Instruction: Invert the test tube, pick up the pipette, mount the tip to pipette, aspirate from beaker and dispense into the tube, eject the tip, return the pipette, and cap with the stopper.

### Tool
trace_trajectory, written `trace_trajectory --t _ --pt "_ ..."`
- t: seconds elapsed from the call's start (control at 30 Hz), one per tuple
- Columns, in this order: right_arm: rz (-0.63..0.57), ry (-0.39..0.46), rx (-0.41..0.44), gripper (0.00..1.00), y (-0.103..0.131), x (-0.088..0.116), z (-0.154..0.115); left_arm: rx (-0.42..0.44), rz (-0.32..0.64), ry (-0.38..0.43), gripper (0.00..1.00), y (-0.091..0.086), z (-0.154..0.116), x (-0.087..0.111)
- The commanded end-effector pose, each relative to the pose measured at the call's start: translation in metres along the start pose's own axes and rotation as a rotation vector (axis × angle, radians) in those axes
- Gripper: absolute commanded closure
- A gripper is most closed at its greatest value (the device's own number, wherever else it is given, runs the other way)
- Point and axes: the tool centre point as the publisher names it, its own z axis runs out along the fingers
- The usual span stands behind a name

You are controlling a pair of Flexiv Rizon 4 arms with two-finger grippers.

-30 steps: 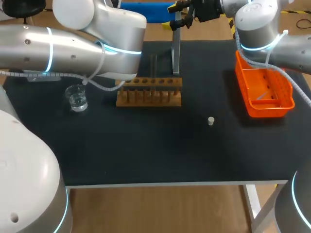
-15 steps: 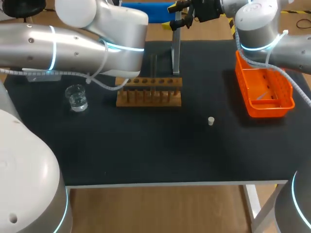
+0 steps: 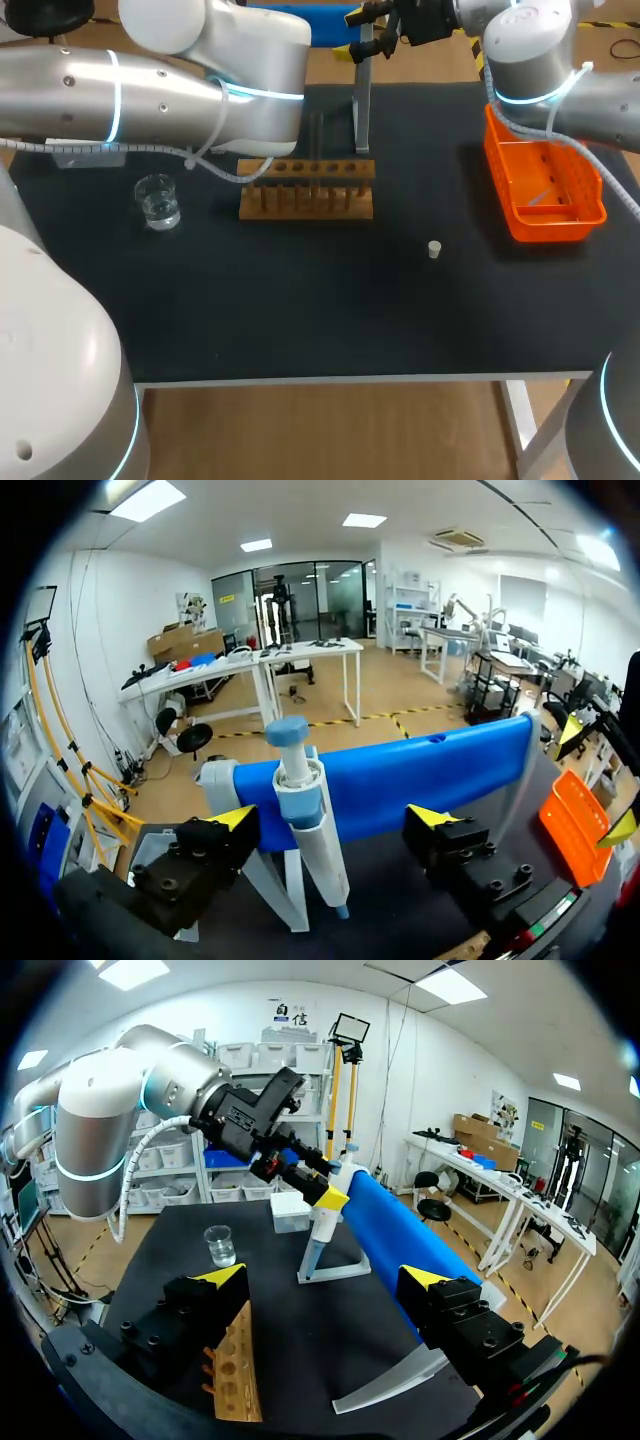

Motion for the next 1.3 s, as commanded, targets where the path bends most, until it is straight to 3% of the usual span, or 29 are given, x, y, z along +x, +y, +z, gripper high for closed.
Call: trace_trajectory --t 0.03,0.2,0.33,0.63,0.8,1.03,1.3 --pt "0.001 0.005 0.006 0.00 0.001 -0.001 -0.001 0.008 -0.001 0.009 0.00 -0.003 -0.020 0.002" --pt "0.001 0.005 0.006 0.00 0.001 -0.001 -0.001 0.032 0.005 0.029 0.00 -0.008 -0.043 0.009" --pt "0.001 0.005 0.006 0.00 0.001 -0.001 -0.001 0.065 0.037 0.102 0.00 -0.005 -0.066 0.020" --pt "0.001 0.005 0.006 0.00 0.001 -0.001 -0.001 0.250 0.230 0.513 0.00 0.013 -0.123 0.062" --pt "0.001 0.005 0.006 0.00 0.001 -0.001 -0.001 0.315 0.320 0.685 0.00 0.022 -0.145 0.075" --pt "0.001 0.005 0.006 0.00 0.001 -0.001 -0.001 0.340 0.427 0.840 0.00 0.039 -0.155 0.093" --pt "0.001 0.005 0.006 0.00 0.001 -0.001 -0.001 0.318 0.491 0.967 0.00 0.060 -0.145 0.112"
